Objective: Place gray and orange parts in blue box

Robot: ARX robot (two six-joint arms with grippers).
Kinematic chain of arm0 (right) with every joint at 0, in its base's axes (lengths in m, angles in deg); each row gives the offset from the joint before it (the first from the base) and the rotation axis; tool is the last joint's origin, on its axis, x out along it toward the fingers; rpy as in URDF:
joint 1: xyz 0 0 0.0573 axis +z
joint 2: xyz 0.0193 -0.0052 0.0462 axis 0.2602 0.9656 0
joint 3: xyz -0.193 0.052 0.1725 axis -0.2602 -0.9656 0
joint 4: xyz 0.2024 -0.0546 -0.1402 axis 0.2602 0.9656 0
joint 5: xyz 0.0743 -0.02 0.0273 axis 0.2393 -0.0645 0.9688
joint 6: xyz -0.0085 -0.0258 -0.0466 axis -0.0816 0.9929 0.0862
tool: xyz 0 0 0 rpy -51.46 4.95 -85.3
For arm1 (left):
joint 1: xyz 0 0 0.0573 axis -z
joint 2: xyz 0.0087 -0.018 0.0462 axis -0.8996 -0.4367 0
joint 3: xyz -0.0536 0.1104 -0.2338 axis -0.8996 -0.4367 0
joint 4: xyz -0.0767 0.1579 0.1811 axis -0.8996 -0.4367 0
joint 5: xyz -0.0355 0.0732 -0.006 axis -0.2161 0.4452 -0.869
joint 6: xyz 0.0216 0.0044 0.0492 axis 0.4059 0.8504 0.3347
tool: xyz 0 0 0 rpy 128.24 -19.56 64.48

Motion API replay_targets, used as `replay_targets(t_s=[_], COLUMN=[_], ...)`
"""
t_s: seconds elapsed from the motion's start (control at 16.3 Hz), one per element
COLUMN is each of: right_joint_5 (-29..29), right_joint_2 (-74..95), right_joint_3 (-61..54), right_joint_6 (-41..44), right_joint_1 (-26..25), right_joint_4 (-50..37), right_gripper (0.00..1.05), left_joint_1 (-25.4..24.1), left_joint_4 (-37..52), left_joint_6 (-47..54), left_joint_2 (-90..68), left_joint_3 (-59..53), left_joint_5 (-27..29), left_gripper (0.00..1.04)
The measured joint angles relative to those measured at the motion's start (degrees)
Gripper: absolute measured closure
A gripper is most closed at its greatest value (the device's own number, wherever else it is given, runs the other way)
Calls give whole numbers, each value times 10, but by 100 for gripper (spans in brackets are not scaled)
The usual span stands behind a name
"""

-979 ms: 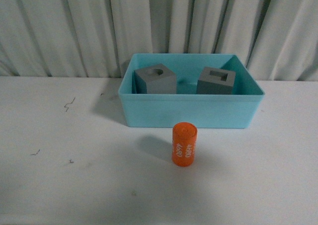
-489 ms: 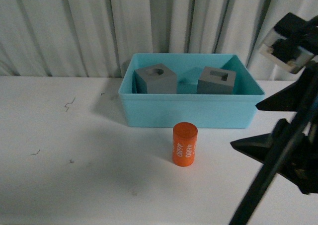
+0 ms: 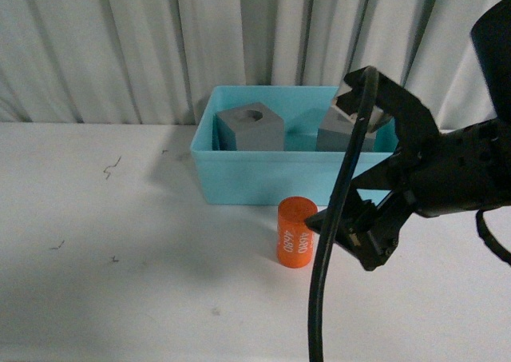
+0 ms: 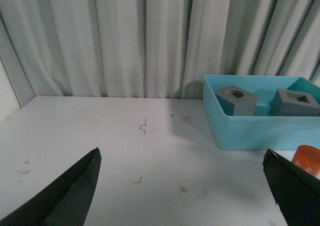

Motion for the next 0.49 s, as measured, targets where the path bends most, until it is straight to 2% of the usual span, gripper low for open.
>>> replay_targets(t_s=[0.49], right_joint_5=[-24], right_joint_2=[71], right_joint_3=[56], right_joint_6=[-7], right_joint_1=[22], right_joint_4=[-10], right_gripper=[6], left_joint_1=[0], left_joint_4=[0], left_joint_6=[0], left_joint_2=[0], left_joint_3=[0], left_joint_5=[0], left_gripper=[7])
